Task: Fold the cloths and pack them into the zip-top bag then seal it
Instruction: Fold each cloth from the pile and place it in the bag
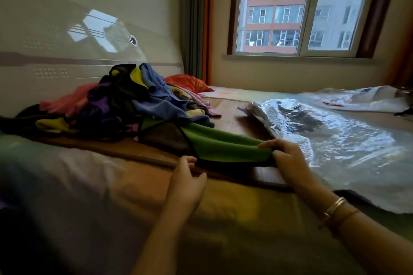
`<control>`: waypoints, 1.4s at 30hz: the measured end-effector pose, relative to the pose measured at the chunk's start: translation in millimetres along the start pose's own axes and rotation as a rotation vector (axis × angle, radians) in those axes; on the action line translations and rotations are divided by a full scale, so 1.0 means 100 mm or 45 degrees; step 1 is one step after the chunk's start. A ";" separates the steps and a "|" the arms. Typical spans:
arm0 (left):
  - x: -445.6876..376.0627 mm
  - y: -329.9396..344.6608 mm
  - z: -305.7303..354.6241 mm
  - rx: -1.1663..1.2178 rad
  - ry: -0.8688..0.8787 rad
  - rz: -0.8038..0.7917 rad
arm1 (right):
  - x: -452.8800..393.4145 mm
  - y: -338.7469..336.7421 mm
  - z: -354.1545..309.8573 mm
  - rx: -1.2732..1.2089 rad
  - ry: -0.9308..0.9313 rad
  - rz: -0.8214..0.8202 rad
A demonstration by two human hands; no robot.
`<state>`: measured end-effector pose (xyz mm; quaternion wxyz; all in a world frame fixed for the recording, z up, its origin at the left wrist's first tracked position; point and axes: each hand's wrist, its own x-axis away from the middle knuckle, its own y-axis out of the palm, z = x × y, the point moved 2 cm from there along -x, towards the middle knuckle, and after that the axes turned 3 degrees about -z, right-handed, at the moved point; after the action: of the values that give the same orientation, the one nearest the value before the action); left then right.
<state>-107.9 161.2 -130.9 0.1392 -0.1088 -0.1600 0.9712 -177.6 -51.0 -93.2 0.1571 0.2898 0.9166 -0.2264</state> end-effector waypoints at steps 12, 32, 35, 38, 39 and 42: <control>0.07 0.22 0.11 -0.621 0.066 0.235 | 0.73 -0.46 -0.11 -0.011 -0.247 -0.284; -0.08 0.02 0.04 -0.562 0.170 0.536 | 0.79 -0.49 -0.25 0.000 -0.400 -0.266; 0.01 0.02 0.25 0.113 0.177 0.418 | 0.79 -0.47 -0.27 -0.031 -0.395 -0.320; 0.23 0.11 0.56 0.495 0.181 0.181 | 0.81 -0.45 -0.38 -0.213 -0.396 -0.406; 0.31 0.15 0.65 0.573 0.200 0.070 | 0.82 -0.46 -0.42 -0.279 -0.392 -0.420; 0.52 0.25 0.82 0.595 0.277 -0.238 | 0.82 -0.48 -0.55 -0.382 -0.407 -0.357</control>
<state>-183.1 131.4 -72.5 0.2661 -0.1622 0.0751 0.9472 -279.5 -20.9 -65.3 0.3083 0.0940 0.9346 -0.1504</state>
